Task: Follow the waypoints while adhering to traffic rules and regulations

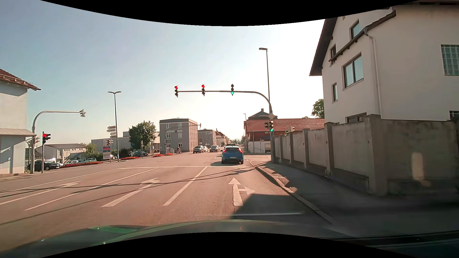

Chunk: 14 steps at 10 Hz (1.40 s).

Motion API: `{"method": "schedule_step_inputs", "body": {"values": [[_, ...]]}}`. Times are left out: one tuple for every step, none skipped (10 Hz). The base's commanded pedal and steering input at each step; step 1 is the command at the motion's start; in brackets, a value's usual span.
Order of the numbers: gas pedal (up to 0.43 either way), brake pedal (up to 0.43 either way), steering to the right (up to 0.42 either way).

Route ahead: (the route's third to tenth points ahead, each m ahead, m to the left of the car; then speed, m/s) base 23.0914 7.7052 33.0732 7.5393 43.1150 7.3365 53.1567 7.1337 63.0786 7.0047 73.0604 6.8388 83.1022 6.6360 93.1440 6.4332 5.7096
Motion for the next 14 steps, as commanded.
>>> {"method": "schedule_step_inputs", "body": {"values": [[0.177,0.000,-0.005],[0.197,0.000,-0.006],[0.197,0.000,-0.007],[0.197,0.000,-0.006],[0.197,0.000,-0.007],[0.197,0.000,-0.006],[0.197,0.000,-0.007],[0.197,0.000,-0.006],[0.197,0.000,-0.007],[0.197,0.000,-0.006],[0.197,0.000,-0.006],[0.197,0.000,-0.006],[0.197,0.000,-0.006],[0.197,0.000,-0.006]]}}
